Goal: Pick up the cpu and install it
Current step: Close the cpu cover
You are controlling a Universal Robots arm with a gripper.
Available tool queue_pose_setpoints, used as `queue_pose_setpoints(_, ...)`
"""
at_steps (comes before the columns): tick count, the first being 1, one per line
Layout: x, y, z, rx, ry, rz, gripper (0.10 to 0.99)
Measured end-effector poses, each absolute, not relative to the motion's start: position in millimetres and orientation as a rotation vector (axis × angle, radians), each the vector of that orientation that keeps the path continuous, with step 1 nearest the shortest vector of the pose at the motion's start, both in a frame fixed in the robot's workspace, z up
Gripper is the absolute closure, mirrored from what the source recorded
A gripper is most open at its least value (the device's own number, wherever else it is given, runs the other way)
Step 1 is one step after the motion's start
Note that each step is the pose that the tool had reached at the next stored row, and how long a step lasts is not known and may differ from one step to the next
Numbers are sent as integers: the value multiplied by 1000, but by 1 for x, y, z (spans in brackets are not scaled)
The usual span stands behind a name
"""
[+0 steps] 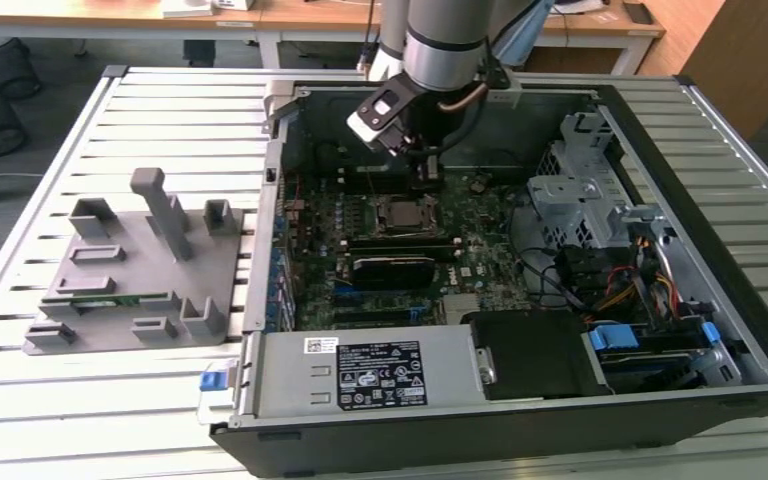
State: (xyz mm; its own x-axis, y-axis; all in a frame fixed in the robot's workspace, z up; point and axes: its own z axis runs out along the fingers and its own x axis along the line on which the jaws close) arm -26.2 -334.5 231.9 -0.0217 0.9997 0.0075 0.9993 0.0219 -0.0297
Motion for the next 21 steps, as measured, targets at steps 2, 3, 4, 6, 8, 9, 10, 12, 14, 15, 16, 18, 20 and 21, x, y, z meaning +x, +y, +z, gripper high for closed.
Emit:
queue_pose_setpoints(2, -30, -337, 231, -2179, -2227, 25, 980)
queue_pose_setpoints(3, -33, -338, 231, -2178, -2227, 24, 980)
queue_pose_setpoints(4, -35, -339, 230, -2178, -2227, 24, 980)
queue_pose_setpoints(6, -40, -339, 230, -2175, -2229, 24, 980)
queue_pose_setpoints(8, -45, -339, 229, -2173, -2231, 24, 980)
queue_pose_setpoints(9, -47, -339, 228, -2173, -2231, 24, 980)
queue_pose_setpoints(10, -48, -339, 228, -2173, -2232, 24, 980)
queue_pose_setpoints(12, -50, -339, 227, -2173, -2232, 23, 980)
queue_pose_setpoints(14, -50, -339, 225, -2173, -2232, 24, 980)
queue_pose_setpoints(15, -51, -339, 224, -2173, -2232, 24, 980)
queue_pose_setpoints(16, -52, -339, 223, -2173, -2232, 24, 980)
queue_pose_setpoints(18, -53, -339, 221, -2173, -2232, 24, 980)
queue_pose_setpoints(20, -55, -339, 220, -2173, -2232, 24, 980)
queue_pose_setpoints(21, -56, -339, 219, -2173, -2232, 24, 980)
